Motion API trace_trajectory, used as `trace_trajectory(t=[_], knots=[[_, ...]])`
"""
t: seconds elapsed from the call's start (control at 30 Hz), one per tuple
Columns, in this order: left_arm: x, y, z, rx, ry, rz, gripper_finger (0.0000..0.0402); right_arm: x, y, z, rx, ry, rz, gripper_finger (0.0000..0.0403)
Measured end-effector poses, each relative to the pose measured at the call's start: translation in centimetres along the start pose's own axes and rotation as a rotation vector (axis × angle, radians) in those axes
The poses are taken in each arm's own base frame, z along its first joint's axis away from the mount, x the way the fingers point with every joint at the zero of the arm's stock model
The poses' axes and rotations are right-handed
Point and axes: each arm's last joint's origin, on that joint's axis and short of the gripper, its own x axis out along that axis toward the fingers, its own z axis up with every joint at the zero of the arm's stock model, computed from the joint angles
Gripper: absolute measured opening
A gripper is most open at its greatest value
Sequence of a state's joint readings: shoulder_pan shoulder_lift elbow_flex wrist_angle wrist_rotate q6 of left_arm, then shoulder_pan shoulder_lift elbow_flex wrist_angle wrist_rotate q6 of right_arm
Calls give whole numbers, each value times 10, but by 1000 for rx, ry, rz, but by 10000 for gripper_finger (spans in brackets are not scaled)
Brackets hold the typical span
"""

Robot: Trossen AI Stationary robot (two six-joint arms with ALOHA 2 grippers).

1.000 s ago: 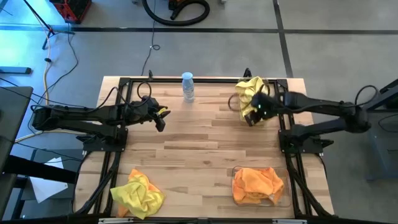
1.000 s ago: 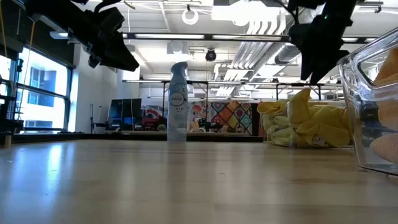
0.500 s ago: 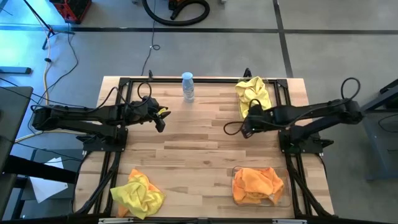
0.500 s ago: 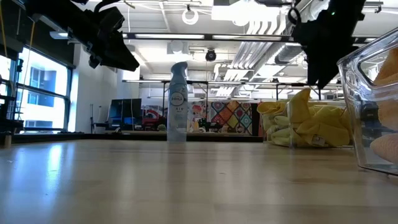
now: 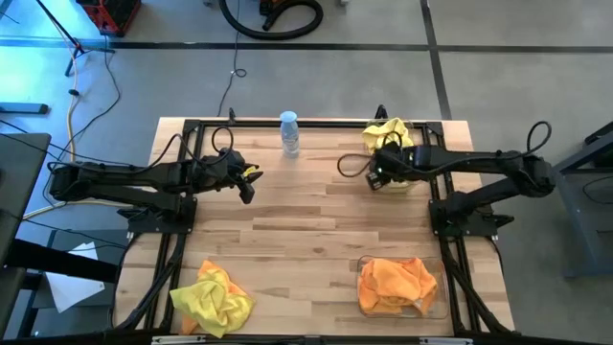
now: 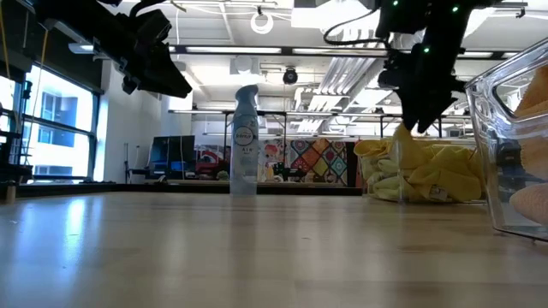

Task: Sort microfiber towel by color & place in baskets
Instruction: Put the yellow microfiber cloth into the top transparent bin

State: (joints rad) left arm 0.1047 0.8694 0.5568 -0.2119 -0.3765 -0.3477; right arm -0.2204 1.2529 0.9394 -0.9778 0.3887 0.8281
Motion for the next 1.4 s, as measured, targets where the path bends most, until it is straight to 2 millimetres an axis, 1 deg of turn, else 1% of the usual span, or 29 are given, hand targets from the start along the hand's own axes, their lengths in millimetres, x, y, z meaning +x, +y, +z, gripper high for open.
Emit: trace_trajectory(t=[0.1,0.23,0.47,0.6,0.77,0.83,0.93,1.23,1.4], knots=[[0,0,0,0,1,0,103,11,1,7,-5,23,-4,157],[0,0,0,0,0,0,103,31,1,12,-22,89,-69,157],[0,0,0,1,1,1,103,67,1,19,-68,207,-108,157],[0,0,0,1,1,1,103,81,-2,24,-69,251,-87,157],[0,0,0,2,2,1,103,87,-7,29,-48,286,-44,157],[0,0,0,3,3,1,103,83,-8,29,-46,282,-36,157],[0,0,0,3,7,-10,103,73,-11,31,-37,256,-16,157],[0,0,0,3,8,-15,103,23,-29,31,29,110,71,157],[0,0,0,2,8,-16,103,-3,-35,23,21,29,90,157]])
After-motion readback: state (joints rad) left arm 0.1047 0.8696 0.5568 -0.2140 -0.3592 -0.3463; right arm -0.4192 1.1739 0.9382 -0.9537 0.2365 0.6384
